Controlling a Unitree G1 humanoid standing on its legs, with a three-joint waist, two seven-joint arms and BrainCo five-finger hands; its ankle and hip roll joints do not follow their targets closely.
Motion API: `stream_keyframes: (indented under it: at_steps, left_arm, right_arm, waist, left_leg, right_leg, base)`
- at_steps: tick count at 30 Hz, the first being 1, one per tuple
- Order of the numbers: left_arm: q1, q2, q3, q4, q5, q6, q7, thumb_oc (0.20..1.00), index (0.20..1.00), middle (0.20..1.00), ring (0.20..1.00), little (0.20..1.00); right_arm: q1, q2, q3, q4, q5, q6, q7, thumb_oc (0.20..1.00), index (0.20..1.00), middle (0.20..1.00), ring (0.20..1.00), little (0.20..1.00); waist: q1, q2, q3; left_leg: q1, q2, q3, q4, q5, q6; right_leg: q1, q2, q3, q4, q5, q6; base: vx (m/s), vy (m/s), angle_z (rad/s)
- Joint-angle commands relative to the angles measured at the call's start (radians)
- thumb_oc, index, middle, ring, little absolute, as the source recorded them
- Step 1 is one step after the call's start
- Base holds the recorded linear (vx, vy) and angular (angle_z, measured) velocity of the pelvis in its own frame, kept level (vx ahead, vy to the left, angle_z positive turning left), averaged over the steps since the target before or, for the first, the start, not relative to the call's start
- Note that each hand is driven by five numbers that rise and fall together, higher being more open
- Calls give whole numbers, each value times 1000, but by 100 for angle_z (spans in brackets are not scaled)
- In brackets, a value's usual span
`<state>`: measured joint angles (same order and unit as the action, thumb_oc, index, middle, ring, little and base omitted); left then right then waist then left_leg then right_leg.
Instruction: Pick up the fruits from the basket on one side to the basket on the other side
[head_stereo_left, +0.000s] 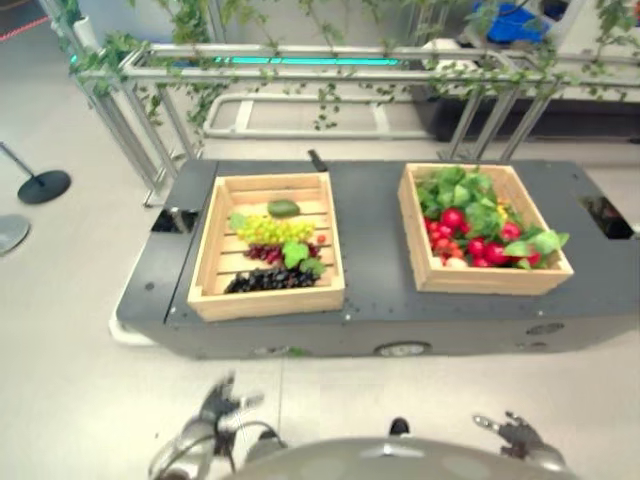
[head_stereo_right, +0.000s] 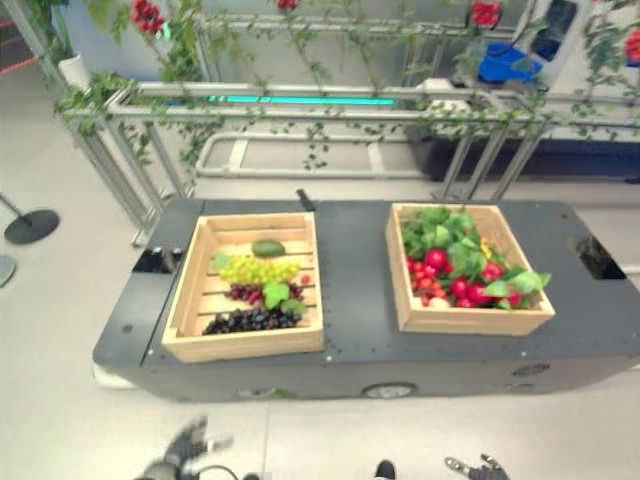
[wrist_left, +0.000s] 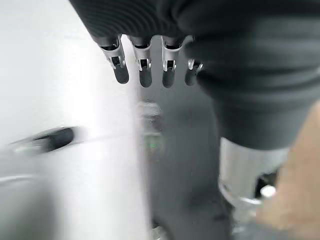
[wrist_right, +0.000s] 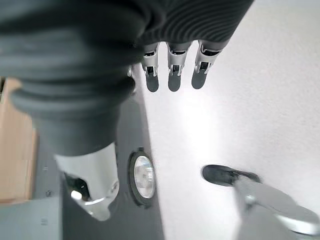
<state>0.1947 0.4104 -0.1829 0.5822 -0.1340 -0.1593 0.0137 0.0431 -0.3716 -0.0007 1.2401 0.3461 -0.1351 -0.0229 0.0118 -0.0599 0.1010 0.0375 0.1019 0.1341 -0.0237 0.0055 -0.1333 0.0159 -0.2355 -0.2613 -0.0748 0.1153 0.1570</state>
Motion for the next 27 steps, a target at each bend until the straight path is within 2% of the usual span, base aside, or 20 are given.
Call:
stream_keyframes:
  at_steps: [1,4,7,8,9,10,11,13,15,18,20,23,25,27]
  left_arm:
    - [36,162,161,-285,9,-65,-82,1000,1000,1000,1000,1000]
    - [85,266,308,-567,59,-72,-92,1000,1000,1000,1000,1000]
    - [79,279,347,-625,75,-68,-75,1000,1000,1000,1000,1000]
    - [77,274,366,-651,71,-63,-70,1000,1000,1000,1000,1000]
    - [84,261,402,-697,64,-65,-62,1000,1000,1000,1000,1000]
    - [86,260,404,-699,64,-64,-62,1000,1000,1000,1000,1000]
    - [80,258,411,-705,71,-70,-52,1000,1000,1000,1000,1000]
    - [58,246,414,-734,61,-85,-32,1000,1000,1000,1000,1000]
    - [54,242,416,-740,60,-87,-29,1000,1000,1000,1000,1000]
    - [21,228,401,-749,59,-97,-3,1000,1000,1000,1000,1000]
    - [-19,219,368,-738,76,-96,10,1000,1000,1000,1000,1000]
    - [-67,224,329,-733,85,-103,21,1000,1000,1000,1000,1000]
    - [-114,219,290,-712,89,-108,40,1000,1000,1000,1000,1000]
    - [-160,203,250,-689,76,-103,51,1000,1000,1000,1000,1000]
  right_arm:
    - [-55,-41,-32,-4,14,-45,-5,1000,1000,1000,1000,1000]
    - [-38,-34,-43,-14,-1,-30,17,1000,1000,1000,1000,1000]
    - [-41,-23,-29,-18,-11,-24,30,1000,1000,1000,1000,1000]
    - [-45,-20,-24,-21,-12,-20,34,1000,1000,1000,1000,1000]
    - [-41,-12,-16,-28,-16,-19,40,1000,1000,1000,1000,1000]
    - [-41,-13,-16,-28,-16,-19,40,1000,1000,1000,1000,1000]
    - [-40,-8,-8,-26,-18,-22,46,1000,1000,1000,1000,1000]
    - [-44,1,17,-16,-20,-28,54,1000,1000,1000,1000,1000]
    - [-47,3,24,-12,-23,-29,52,1000,1000,1000,1000,1000]
    - [-64,-1,43,-18,-27,-32,42,1000,1000,1000,1000,1000]
    - [-70,-6,57,-37,-31,-32,36,1000,1000,1000,1000,1000]
    - [-74,-15,67,-55,-36,-30,33,1000,1000,1000,1000,1000]
    - [-90,-25,77,-60,-33,-30,29,1000,1000,1000,1000,1000]
    - [-92,-33,88,-83,-27,-33,25,1000,1000,1000,1000,1000]
  waist:
    - [16,-13,47]
    - [16,-18,61]
    - [19,-25,65]
    - [23,-23,69]
    - [31,-21,73]
    - [31,-21,73]
    - [29,-21,72]
    - [24,-25,72]
    - [25,-25,73]
    - [14,-19,97]
    - [9,-12,108]
    - [8,-6,109]
    - [6,8,108]
    - [-9,23,115]
  left_leg:
    - [-84,-105,-34,155,-136,125]
    - [-80,-139,-50,134,-140,148]
    - [-72,-144,-39,118,-143,158]
    - [-71,-141,-35,115,-142,161]
    - [-69,-138,-23,111,-142,167]
    - [-68,-137,-23,111,-142,166]
    - [-64,-135,-19,107,-143,169]
    - [-47,-138,-7,85,-142,173]
    - [-43,-137,-3,78,-142,172]
    - [-38,-139,-6,76,-142,168]
    - [-30,-139,-11,75,-145,159]
    - [-27,-137,-15,70,-144,146]
    - [-23,-119,-16,63,-142,127]
    - [-19,-82,-22,111,-161,98]
  right_leg:
    - [-25,-57,50,144,-6,62]
    - [-49,-90,68,185,42,60]
    - [-75,-97,65,205,62,60]
    - [-90,-97,56,216,58,57]
    - [-106,-83,30,232,25,50]
    - [-107,-83,31,235,23,50]
    - [-113,-62,36,239,-9,41]
    - [-129,5,50,191,-68,21]
    - [-136,13,52,168,-62,22]
    - [-205,42,94,131,-38,28]
    - [-242,45,91,126,-18,32]
    - [-226,40,82,123,-22,31]
    - [-240,47,71,155,-45,22]
    - [-243,52,42,223,-88,4]
  base:
    - [3,176,30]
    - [-23,263,46]
    - [-25,164,21]
    - [-49,218,-1]
    - [-31,147,-27]
    - [-11,144,-55]
    - [20,66,-48]
    - [35,60,-26]
    - [26,-5,-14]
    - [55,-60,-17]
    - [136,-163,-2]
    - [98,-162,10]
    - [174,-260,11]
    - [237,-305,7]
